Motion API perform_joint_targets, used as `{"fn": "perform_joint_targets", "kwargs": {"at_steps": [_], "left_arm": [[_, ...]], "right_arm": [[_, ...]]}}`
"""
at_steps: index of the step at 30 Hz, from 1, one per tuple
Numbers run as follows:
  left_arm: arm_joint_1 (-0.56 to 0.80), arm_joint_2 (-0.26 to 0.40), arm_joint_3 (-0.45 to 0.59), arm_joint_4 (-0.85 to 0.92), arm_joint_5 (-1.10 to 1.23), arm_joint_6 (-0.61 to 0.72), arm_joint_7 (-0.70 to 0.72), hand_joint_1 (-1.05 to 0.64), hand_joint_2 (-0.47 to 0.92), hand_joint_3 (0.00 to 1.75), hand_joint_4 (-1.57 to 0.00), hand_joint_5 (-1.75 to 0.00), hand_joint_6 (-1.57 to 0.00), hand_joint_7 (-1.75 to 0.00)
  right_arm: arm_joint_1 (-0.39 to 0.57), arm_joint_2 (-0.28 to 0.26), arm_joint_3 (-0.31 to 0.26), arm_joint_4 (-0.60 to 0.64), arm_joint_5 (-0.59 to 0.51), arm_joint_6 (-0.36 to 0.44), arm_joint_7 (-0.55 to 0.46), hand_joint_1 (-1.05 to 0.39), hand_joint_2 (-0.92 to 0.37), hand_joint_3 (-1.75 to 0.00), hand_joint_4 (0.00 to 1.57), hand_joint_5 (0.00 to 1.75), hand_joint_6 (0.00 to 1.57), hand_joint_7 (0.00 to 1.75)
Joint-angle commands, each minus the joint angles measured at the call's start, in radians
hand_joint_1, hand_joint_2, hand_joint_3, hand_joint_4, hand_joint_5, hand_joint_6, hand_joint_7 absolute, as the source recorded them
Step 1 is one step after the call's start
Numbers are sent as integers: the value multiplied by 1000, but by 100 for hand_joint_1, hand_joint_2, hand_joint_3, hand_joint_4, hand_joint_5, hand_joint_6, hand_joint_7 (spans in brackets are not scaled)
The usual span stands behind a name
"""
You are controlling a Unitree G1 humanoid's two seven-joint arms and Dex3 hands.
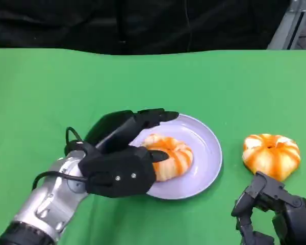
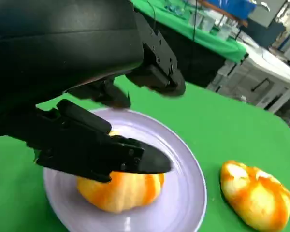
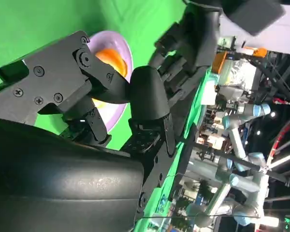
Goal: Grasp the bread from the table and place it into the plate.
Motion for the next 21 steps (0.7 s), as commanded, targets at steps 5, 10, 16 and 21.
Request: {"fn": "perform_joint_targets", "kwargs": {"at_steps": [5, 10, 16, 21], "left_arm": [[248, 28, 220, -413, -532, 240, -264, 5, 68, 107, -70, -142, -89, -86], [280, 39, 252, -518, -594, 365, -292, 6, 58, 130, -64, -164, -73, -137], [283, 35, 260, -541, -594, 400, -298, 6, 58, 131, -64, -165, -72, -140], [284, 32, 263, -544, -591, 405, -301, 6, 58, 131, -64, -165, -71, -141]], "right_arm": [[7, -14, -9, -11, 14, 1, 5, -16, -56, -112, 81, 175, 74, 156], [7, -14, -8, -10, 15, -1, 5, -16, -55, -112, 81, 175, 73, 156], [7, -15, -7, -10, 16, -1, 5, -16, -55, -112, 81, 175, 73, 156], [7, -15, -7, -10, 16, -1, 5, -16, -55, -113, 81, 175, 74, 156]]}}
